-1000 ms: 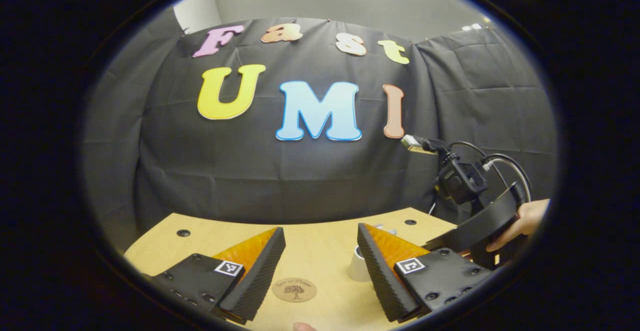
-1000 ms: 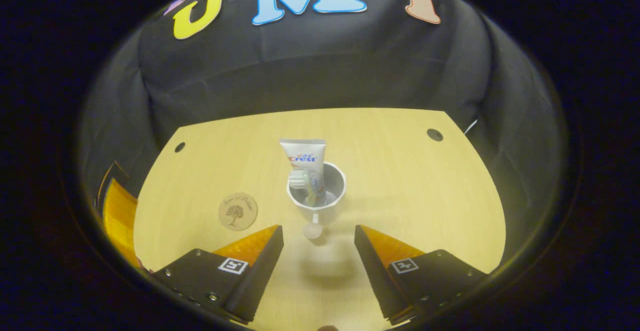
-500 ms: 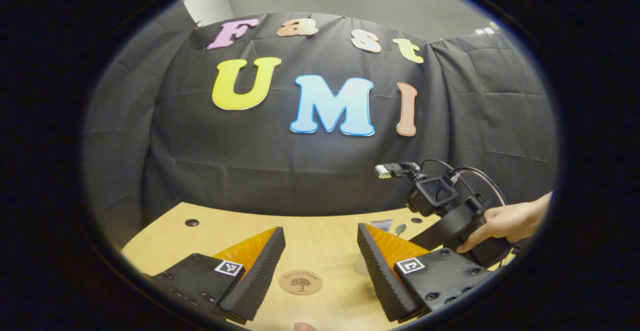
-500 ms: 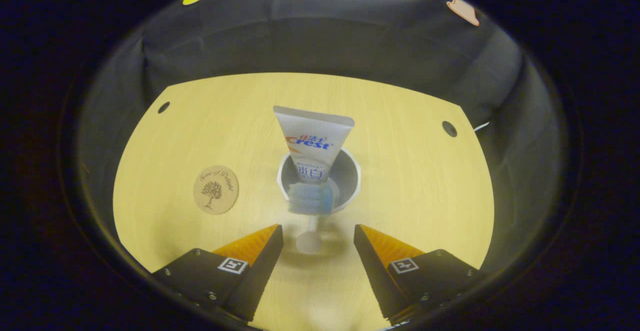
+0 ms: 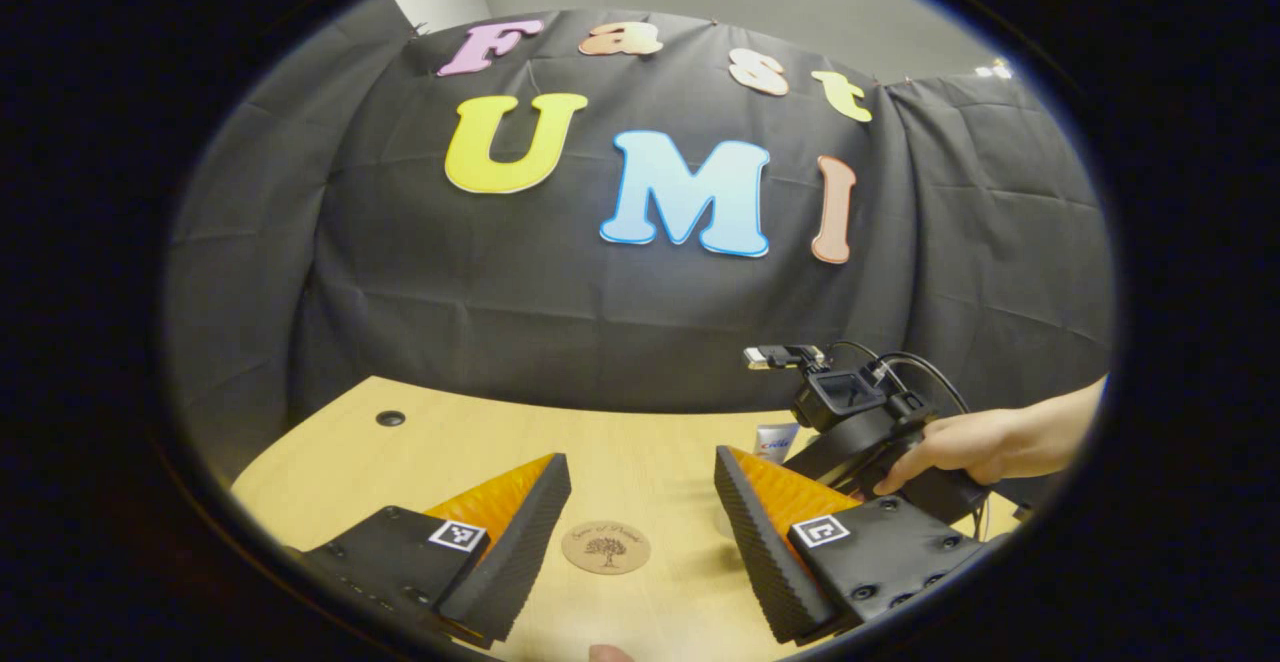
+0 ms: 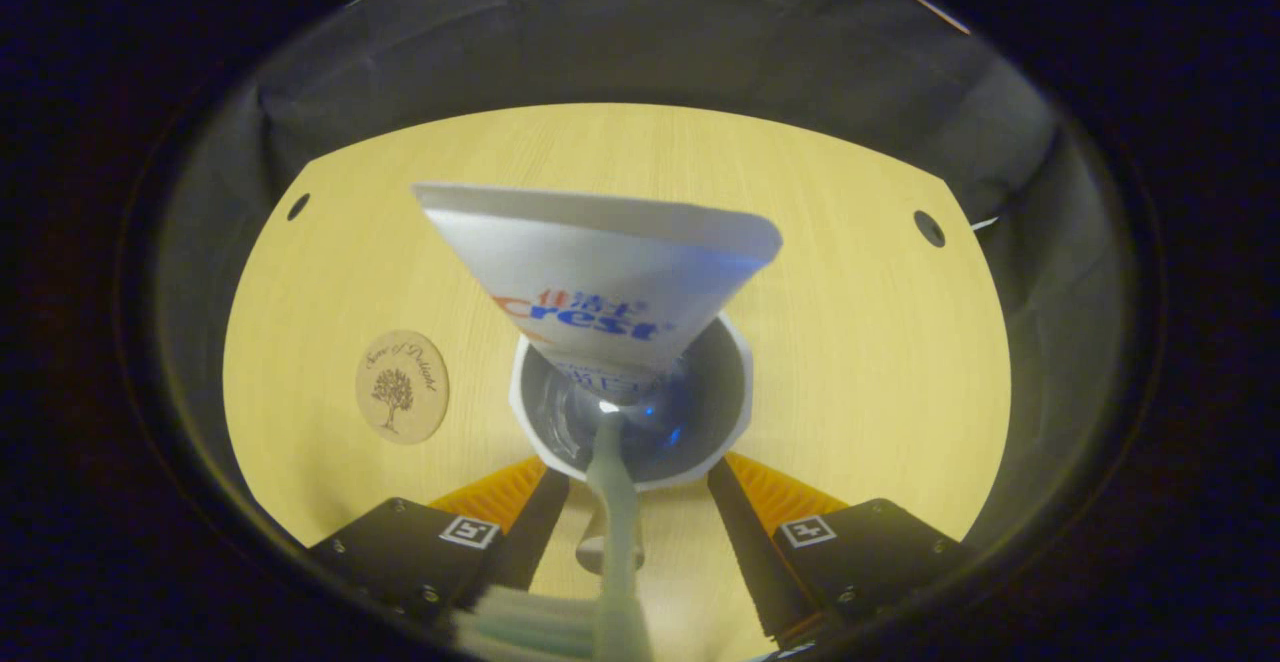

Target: Put the toothbrush and toothpaste on the desktop into the cup, then pick up the cup and place it on the coaster on the desktop.

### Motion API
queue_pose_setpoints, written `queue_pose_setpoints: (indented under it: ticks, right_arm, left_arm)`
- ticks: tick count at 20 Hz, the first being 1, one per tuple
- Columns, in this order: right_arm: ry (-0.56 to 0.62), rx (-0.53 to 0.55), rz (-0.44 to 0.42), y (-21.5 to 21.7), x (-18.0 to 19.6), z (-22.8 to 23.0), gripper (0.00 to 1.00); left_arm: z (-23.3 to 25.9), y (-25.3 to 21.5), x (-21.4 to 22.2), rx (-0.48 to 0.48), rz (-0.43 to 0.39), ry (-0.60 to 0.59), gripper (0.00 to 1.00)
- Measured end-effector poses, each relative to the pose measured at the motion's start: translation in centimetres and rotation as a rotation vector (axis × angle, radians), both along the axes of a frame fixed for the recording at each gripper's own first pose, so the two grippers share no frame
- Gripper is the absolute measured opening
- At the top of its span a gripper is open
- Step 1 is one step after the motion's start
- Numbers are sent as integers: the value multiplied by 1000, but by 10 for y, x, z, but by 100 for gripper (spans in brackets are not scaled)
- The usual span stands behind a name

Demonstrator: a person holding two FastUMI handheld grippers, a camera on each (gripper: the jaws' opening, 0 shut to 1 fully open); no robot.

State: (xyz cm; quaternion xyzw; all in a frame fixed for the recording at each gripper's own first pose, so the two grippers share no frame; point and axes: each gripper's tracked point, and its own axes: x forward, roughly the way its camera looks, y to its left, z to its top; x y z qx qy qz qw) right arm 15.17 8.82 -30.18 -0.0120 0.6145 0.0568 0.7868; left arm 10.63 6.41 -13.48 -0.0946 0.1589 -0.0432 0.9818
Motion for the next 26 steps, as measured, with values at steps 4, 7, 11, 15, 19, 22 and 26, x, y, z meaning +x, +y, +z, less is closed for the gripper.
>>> queue_pose_setpoints:
  ticks: [4, 7, 11, 15, 19, 22, 26]
  right_arm:
    - [18, 31, -8, 6, 1, -2, 65]
    - [45, 13, -20, 0, -2, -5, 39]
    - [34, 18, -16, 2, 0, -3, 27]
    - [17, 8, 4, 1, 0, -4, 24]
    - [-18, -22, 54, 5, -3, 2, 24]
    - [-33, 1, 77, 18, -6, 12, 24]
    - [-39, 36, 109, 41, -11, 22, 23]
  left_arm:
    - [-6, 1, 2, -3, 5, 18, 95]
    - [-9, 1, 2, -2, 5, 24, 95]
    - [-12, 2, 0, -1, 7, 31, 95]
    - [-12, 7, -3, 1, 19, 36, 94]
    - [-15, 14, -10, 1, 34, 44, 95]
    - [-17, 19, -16, -3, 49, 54, 95]
    - [-16, 29, -29, -4, 76, 58, 95]
